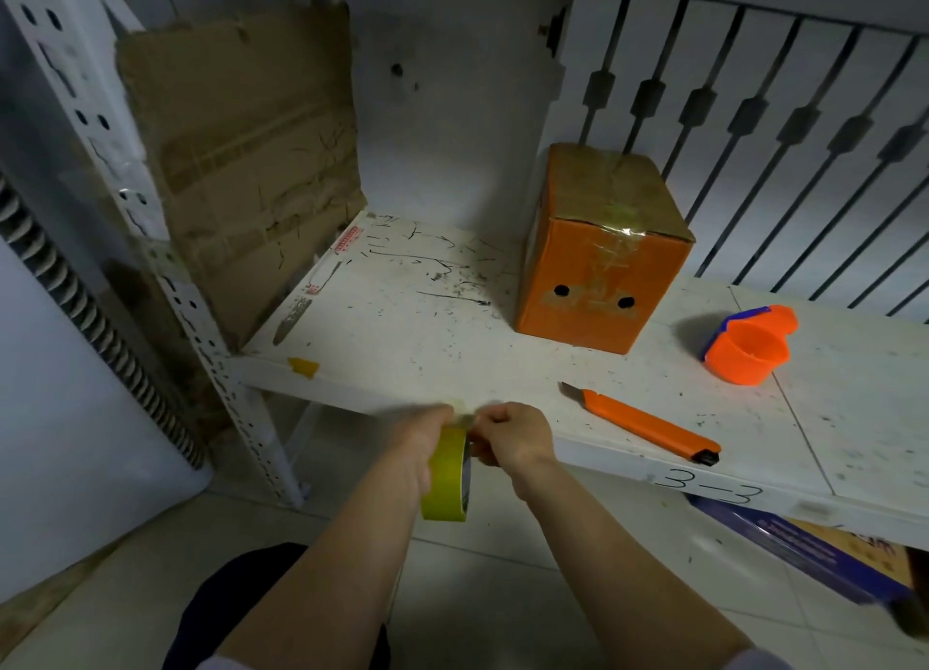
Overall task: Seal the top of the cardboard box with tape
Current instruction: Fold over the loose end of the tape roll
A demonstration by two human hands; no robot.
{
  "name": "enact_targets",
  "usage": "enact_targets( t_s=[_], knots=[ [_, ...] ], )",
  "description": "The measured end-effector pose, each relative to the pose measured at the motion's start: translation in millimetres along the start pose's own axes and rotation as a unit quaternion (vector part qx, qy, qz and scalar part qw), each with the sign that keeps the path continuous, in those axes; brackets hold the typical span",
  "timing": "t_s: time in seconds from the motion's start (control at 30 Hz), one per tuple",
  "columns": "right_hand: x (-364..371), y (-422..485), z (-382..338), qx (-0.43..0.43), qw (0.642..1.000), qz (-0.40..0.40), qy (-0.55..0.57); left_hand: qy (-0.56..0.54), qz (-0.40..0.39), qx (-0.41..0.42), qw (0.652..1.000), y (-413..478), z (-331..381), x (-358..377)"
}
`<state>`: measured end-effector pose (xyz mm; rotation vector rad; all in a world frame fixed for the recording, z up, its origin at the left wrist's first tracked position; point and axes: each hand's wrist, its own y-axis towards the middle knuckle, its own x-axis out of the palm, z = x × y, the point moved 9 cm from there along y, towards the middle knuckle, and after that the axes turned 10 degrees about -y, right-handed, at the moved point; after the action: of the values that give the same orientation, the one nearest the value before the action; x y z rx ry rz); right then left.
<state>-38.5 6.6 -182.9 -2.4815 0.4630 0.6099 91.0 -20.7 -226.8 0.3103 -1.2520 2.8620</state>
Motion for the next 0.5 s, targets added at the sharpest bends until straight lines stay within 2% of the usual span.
enact_targets(
  t_s=[0.1, 0.2, 0.33, 0.4, 0.5],
  knots=[
    [-2.1, 3.0, -6.0, -0.010, 0.999, 0.003, -0.036, -0.024, 0.024, 0.022, 0.999, -1.0, 8.5, 0.4],
    [-2.9, 3.8, -7.2, 0.004, 0.999, -0.007, -0.032, -0.005, 0.041, 0.047, 0.998, -2.6, 13.1, -0.1],
    [-9.2, 3.5, -10.8, 0.007, 0.999, -0.015, -0.045, 0.037, 0.029, 0.132, 0.990, -18.5, 34.4, 14.4],
    [-15.3, 1.3, -12.1, 0.014, 1.000, -0.002, -0.010, 0.062, 0.010, 0.196, 0.978, -32.6, 52.6, 23.7],
    [-24.9, -1.9, -13.6, 0.016, 0.989, -0.015, 0.149, 0.100, -0.014, 0.262, 0.960, -47.0, 69.3, 32.5]
  ],
)
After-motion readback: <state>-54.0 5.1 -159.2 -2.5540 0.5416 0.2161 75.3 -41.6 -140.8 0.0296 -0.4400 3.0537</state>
